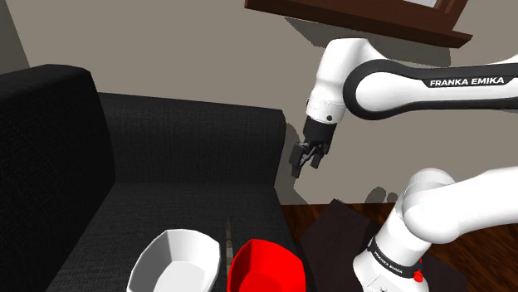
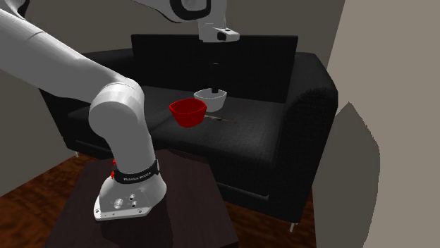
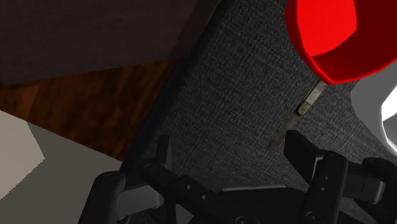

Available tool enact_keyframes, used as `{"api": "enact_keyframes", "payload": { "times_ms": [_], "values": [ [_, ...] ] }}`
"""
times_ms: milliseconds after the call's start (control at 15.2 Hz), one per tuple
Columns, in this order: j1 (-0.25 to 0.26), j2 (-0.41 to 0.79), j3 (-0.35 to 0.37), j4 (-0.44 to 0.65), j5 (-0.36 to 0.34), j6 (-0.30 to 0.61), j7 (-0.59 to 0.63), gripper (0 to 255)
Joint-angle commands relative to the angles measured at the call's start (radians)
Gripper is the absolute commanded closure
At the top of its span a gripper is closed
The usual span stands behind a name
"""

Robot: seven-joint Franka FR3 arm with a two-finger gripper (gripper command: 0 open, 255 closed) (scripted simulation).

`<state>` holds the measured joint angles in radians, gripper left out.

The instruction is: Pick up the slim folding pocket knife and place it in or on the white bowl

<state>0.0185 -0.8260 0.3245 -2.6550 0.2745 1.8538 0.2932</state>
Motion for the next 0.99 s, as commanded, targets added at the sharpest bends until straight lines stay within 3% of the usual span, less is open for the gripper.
{"api": "enact_keyframes", "payload": {
  "times_ms": [0, 528, 726, 924],
  "values": [
    [0.005, 0.024, 0.057, -0.024, 0.042, 0.06, 0.08, 0],
    [-0.03, 0.247, 0.313, -0.021, 0.154, 0.335, 0.394, 0],
    [-0.081, 0.368, 0.423, 0.011, 0.149, 0.446, 0.526, 0],
    [-0.165, 0.51, 0.547, 0.056, 0.087, 0.557, 0.686, 0]
  ]
}}
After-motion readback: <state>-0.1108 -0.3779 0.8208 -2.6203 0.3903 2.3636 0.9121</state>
